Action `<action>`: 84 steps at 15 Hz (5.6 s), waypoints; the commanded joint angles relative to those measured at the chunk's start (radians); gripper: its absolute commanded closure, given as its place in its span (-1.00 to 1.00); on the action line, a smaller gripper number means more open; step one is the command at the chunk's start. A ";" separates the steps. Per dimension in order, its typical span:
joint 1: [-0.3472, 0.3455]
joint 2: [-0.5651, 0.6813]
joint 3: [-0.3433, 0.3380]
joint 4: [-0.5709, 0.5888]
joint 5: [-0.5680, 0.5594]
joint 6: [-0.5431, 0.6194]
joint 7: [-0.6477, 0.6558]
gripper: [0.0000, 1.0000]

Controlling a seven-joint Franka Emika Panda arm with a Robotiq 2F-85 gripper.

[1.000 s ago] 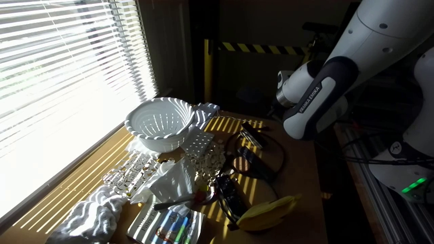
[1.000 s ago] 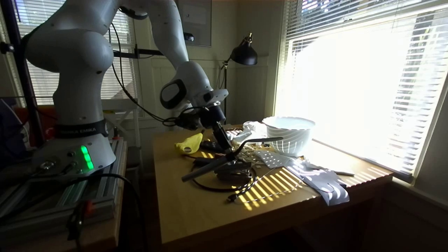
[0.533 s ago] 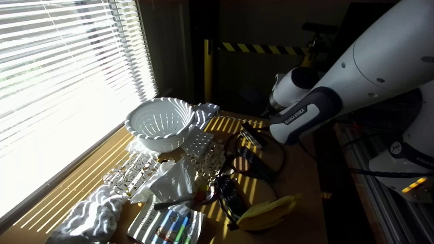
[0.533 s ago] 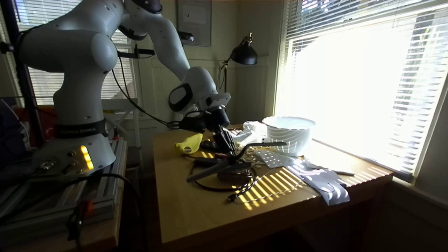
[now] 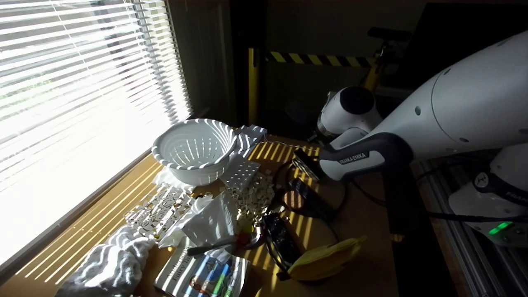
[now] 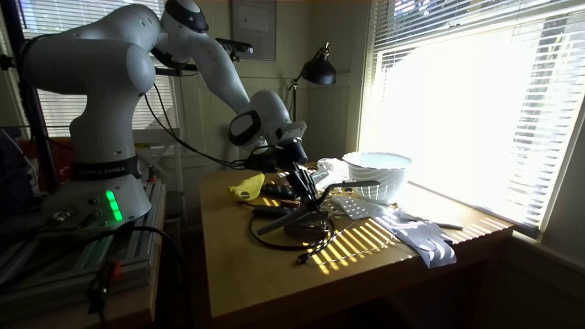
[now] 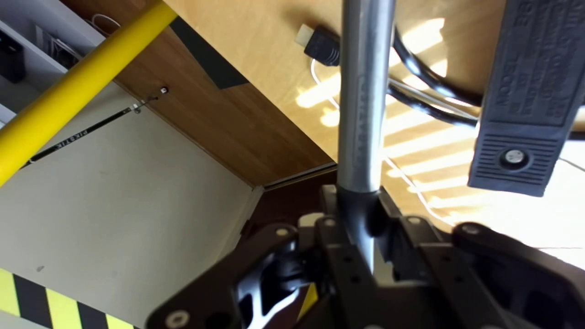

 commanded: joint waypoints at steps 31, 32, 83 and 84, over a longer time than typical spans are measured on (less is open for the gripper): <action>-0.768 -0.390 0.255 0.277 -0.782 -0.317 0.417 -1.00; -0.784 -0.380 0.267 0.309 -0.792 -0.344 0.457 -1.00; -1.261 -0.707 0.580 -0.011 -1.133 0.158 0.181 0.98; -1.350 -0.735 0.669 -0.019 -1.131 0.164 0.119 0.98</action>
